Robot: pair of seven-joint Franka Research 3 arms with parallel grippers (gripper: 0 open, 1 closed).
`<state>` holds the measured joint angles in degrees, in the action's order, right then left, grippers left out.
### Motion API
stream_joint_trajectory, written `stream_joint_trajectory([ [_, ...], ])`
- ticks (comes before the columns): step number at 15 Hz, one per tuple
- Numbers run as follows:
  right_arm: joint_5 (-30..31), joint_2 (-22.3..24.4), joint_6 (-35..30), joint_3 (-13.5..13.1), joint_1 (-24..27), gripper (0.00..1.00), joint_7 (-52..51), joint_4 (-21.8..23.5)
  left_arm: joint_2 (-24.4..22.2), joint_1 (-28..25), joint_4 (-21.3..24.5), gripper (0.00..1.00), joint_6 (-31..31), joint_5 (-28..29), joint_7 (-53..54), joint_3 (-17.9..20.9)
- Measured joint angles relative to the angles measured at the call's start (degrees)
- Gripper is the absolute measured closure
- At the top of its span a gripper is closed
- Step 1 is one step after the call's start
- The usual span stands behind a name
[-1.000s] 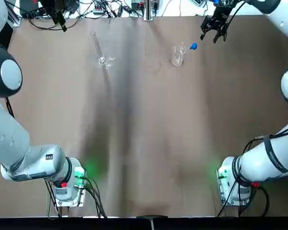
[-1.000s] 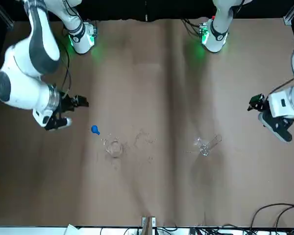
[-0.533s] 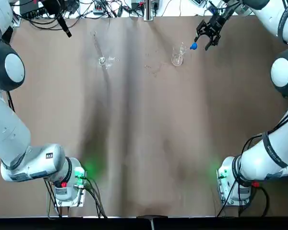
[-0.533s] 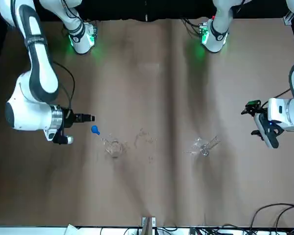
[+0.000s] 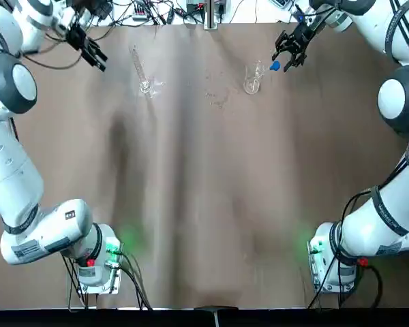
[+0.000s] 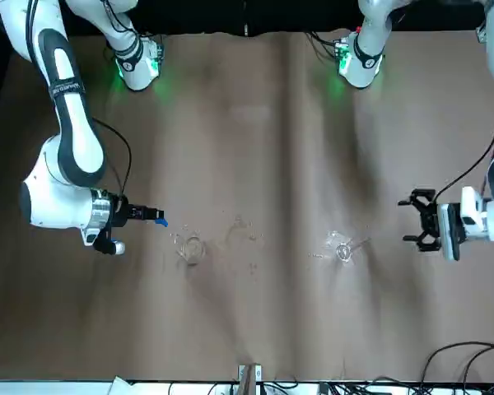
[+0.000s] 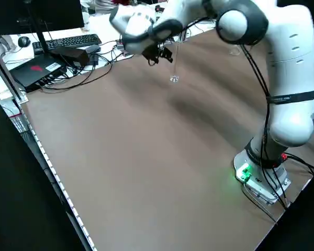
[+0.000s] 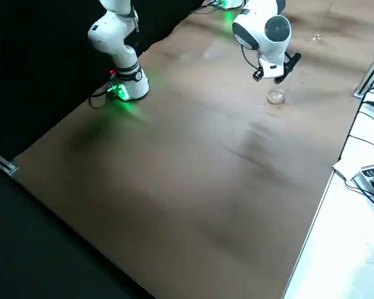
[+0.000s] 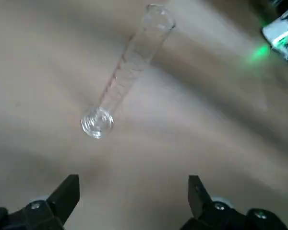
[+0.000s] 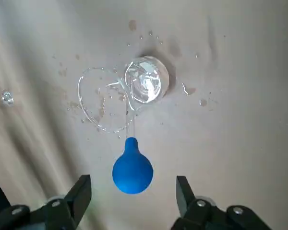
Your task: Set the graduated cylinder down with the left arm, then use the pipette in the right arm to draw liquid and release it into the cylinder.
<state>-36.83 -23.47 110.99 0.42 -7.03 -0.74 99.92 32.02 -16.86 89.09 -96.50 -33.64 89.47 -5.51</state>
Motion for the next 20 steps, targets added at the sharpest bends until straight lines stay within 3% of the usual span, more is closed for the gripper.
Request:
stream_joint_trajectory([
  [1,0.0,-0.2,0.0,0.0,0.0,0.25,0.0,0.0,4.6,-0.7,0.0,0.0,-2.7,-6.8,8.7,0.0],
  [4,-0.1,-0.6,0.3,0.0,-0.1,0.33,0.0,0.0,10.6,0.0,-0.1,0.0,-7.2,-14.8,21.9,-0.2],
  [9,-0.1,-1.2,0.9,0.0,-0.2,0.34,0.0,-0.1,17.0,0.6,-0.3,0.0,-7.6,-30.1,38.4,-0.5],
  [16,-0.2,-1.5,0.9,0.0,-0.2,0.46,0.0,-0.3,19.6,0.5,-0.4,0.0,-0.1,-34.0,50.4,-0.6],
  [18,-0.3,-1.5,0.9,0.1,-0.2,0.52,0.0,-0.3,20.4,0.8,-0.4,0.0,1.2,-34.1,52.5,-0.8],
  [20,-0.4,-1.5,0.9,0.1,-0.2,0.65,0.0,-0.4,20.9,1.3,-0.4,0.0,2.4,-34.3,54.9,-0.8],
])
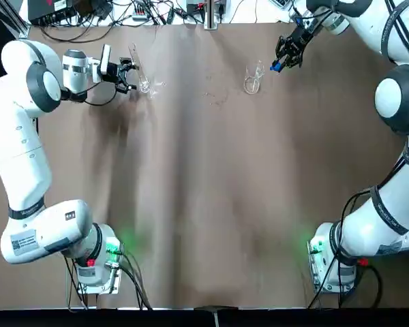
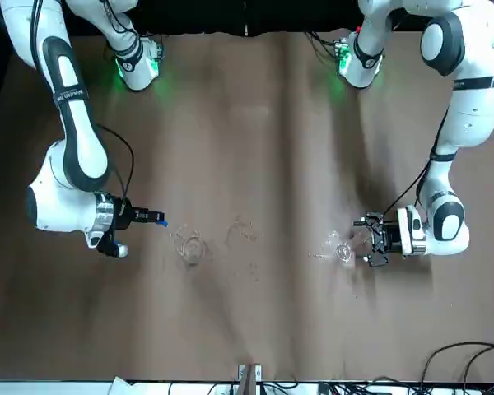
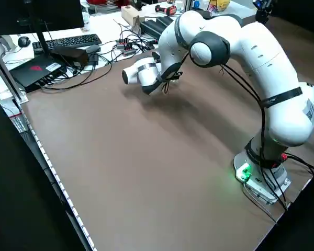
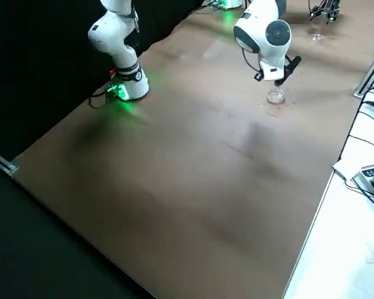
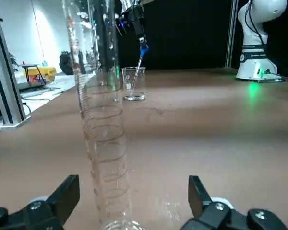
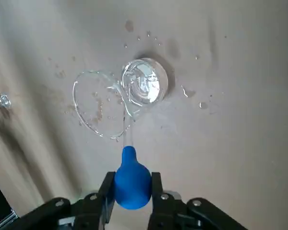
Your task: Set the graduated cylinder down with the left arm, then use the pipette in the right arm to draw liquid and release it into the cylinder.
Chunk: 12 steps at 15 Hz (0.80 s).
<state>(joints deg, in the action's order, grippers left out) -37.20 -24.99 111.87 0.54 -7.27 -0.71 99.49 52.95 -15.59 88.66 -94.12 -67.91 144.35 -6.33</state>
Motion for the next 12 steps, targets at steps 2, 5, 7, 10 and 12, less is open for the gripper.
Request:
stream_joint_trajectory([
  [2,0.0,0.0,-0.1,0.0,0.0,0.67,0.0,0.0,0.2,0.3,0.0,0.01,0.4,-1.1,0.8,0.0],
  [5,0.0,0.0,-0.3,0.0,0.0,0.81,0.1,-0.1,0.2,0.5,-0.1,0.14,0.6,-3.1,1.0,-0.1],
  [7,0.0,0.0,-0.3,0.0,-0.1,0.83,0.1,-0.1,0.2,0.6,-0.1,0.26,0.7,-4.1,1.0,-0.2],
  [10,0.0,0.0,-0.3,0.0,-0.1,0.89,0.2,-0.1,0.3,1.0,-0.1,0.47,0.7,-5.3,1.0,-0.3],
  [12,0.0,0.0,-0.3,0.0,-0.1,0.91,0.2,-0.1,0.3,1.2,-0.1,0.51,0.7,-5.4,1.0,-0.3],
])
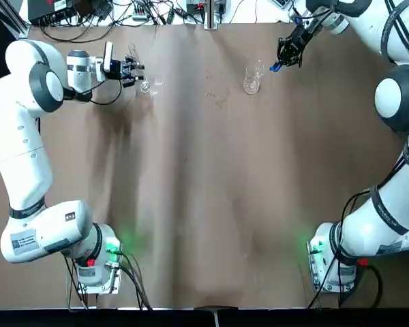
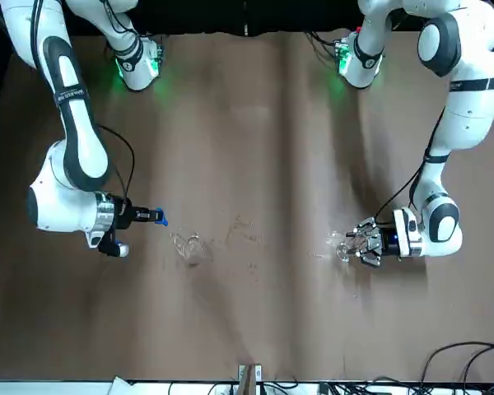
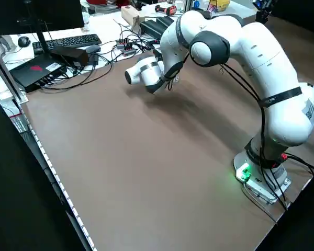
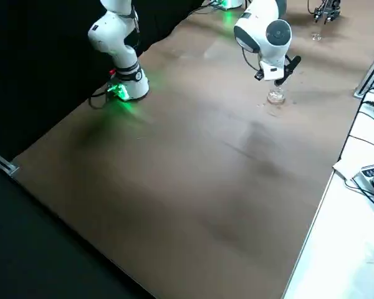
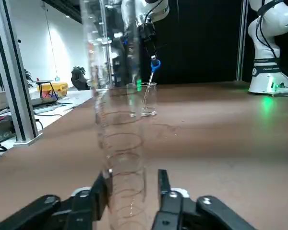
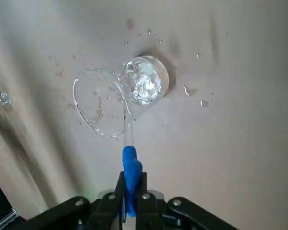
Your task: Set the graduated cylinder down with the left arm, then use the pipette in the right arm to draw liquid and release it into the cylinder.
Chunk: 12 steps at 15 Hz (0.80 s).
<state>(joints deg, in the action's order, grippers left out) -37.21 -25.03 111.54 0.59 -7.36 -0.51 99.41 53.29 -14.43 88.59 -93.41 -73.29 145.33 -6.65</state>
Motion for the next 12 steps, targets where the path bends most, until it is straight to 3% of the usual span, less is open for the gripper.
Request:
stream_joint_trajectory([
  [1,0.0,0.0,0.0,0.0,0.0,0.91,0.0,0.0,0.0,0.0,0.0,0.59,0.0,0.0,0.0,0.0],
  [4,0.0,0.0,0.0,0.0,0.0,0.91,0.0,-0.1,0.0,0.0,0.0,0.66,0.0,-0.1,0.0,0.0],
  [10,0.0,0.0,-0.1,0.0,0.0,0.89,0.0,-0.1,0.0,0.0,-0.1,0.66,0.0,-1.0,-0.6,0.0],
  [12,0.0,0.0,-0.2,0.0,0.0,0.75,0.0,-0.1,0.0,-0.2,-0.5,0.66,0.1,-1.6,-1.8,-1.0],
])
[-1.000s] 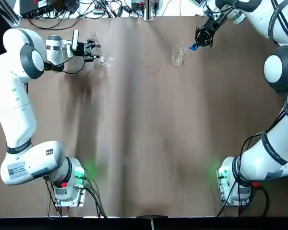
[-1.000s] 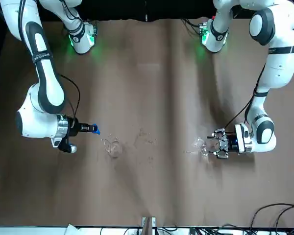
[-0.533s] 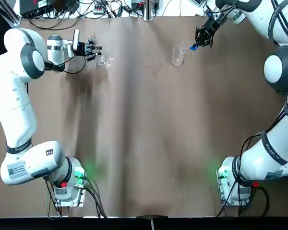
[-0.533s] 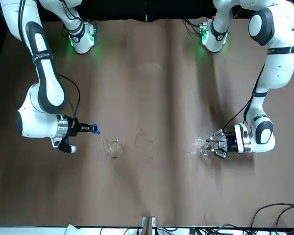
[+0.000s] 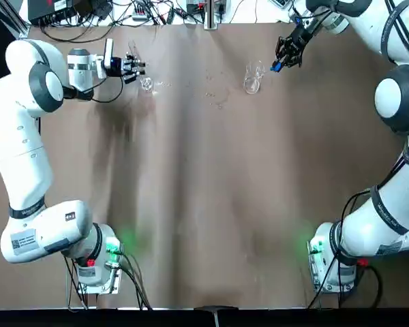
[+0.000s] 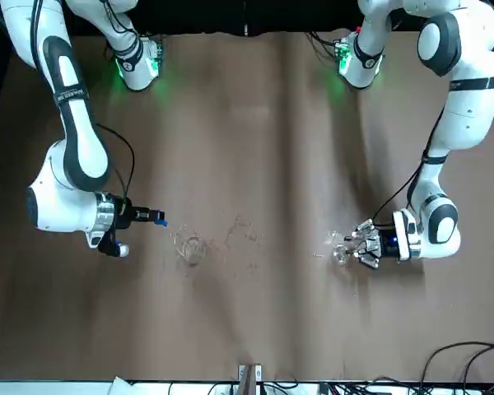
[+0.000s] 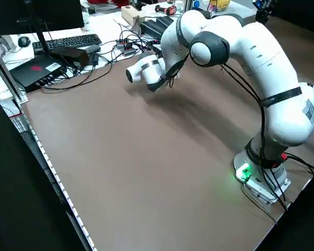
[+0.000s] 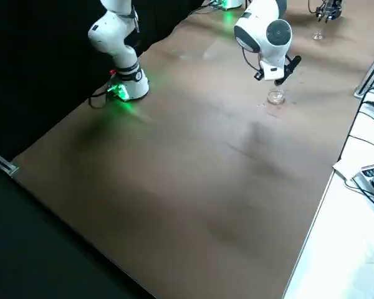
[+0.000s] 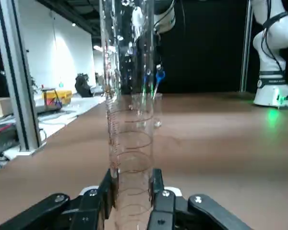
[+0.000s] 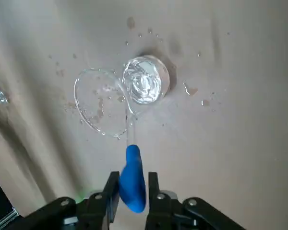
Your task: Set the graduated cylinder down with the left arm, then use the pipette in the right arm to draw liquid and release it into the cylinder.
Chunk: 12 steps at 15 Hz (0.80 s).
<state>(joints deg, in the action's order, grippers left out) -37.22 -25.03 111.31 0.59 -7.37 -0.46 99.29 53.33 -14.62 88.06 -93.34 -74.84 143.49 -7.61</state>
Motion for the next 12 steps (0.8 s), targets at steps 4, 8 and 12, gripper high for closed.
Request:
stream_joint_trajectory([
  [4,0.0,0.0,0.0,0.0,0.0,0.63,0.2,0.0,0.0,1.5,-0.8,0.66,-1.5,-0.2,-1.4,-5.7],
  [8,0.0,0.0,-0.1,0.0,0.0,0.64,1.0,-0.2,0.0,8.0,-0.8,0.66,-6.0,-2.7,-1.4,-6.4],
  [12,0.0,0.0,-0.1,0.0,0.0,0.65,1.1,-0.4,0.0,15.5,-0.7,0.66,-11.1,-9.7,-1.4,-6.4],
])
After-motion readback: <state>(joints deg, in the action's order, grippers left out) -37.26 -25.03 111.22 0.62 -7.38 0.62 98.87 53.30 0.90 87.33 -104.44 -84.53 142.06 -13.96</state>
